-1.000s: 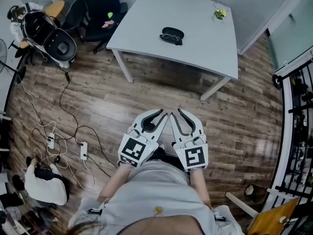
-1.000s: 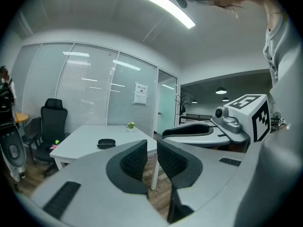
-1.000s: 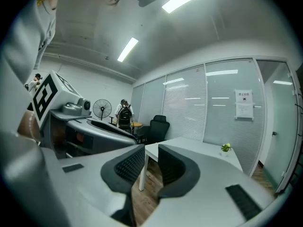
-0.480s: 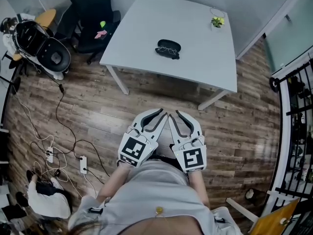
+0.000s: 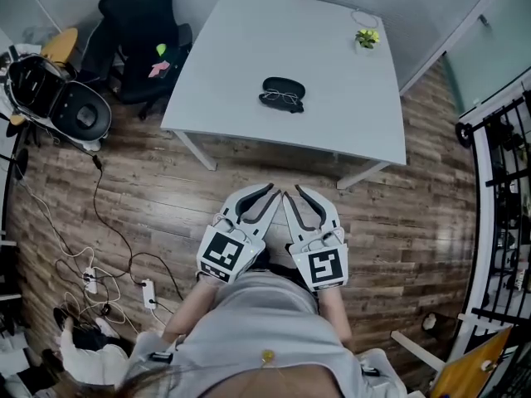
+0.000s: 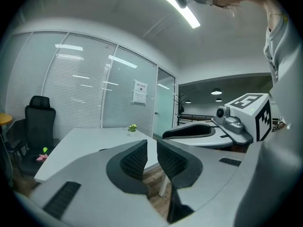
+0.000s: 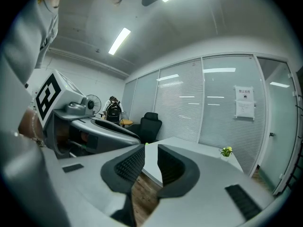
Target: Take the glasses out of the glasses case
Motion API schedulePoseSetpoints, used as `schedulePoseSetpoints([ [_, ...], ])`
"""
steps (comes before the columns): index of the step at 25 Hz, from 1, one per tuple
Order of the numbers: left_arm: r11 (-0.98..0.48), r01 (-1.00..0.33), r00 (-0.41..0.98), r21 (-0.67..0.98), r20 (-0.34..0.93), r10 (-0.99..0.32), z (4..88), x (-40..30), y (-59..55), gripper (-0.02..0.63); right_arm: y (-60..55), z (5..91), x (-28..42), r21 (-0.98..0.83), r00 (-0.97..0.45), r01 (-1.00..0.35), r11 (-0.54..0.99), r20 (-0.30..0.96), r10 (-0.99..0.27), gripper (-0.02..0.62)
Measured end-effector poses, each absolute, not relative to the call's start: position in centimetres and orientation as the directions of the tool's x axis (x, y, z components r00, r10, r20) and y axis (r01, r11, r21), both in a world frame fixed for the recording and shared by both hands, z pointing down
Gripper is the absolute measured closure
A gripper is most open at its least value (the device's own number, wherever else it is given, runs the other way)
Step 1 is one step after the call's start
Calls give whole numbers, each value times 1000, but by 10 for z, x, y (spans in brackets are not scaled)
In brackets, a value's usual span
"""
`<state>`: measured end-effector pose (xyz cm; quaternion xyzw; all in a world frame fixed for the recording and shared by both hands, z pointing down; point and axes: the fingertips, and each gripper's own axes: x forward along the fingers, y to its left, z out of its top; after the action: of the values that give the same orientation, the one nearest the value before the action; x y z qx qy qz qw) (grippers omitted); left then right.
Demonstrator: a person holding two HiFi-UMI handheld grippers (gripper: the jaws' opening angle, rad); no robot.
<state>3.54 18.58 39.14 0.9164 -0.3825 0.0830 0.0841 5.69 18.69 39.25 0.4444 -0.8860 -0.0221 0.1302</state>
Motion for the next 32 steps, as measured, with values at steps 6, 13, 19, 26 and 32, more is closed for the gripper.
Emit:
schedulePoseSetpoints([
  [6,-709,-699,709,93,218,-670,395,19,167,541,164,399,42,156,-558,-789,594,222,-800,522],
  [13,-692,-715,694,102,223,-685,395,-4,152,541,151,398,19,149,-571,-779,609,233,-787,522],
  [19,-669,-735,674,110,221,-705,397,-18,133,541,131,397,6,164,-595,-754,637,242,-767,522],
  [26,-649,-752,656,114,224,-721,400,-23,98,541,95,397,-2,165,-620,-732,661,242,-747,522],
  [32,-632,-768,637,101,225,-738,397,-26,54,541,50,391,-5,173,-639,-714,678,234,-732,522],
])
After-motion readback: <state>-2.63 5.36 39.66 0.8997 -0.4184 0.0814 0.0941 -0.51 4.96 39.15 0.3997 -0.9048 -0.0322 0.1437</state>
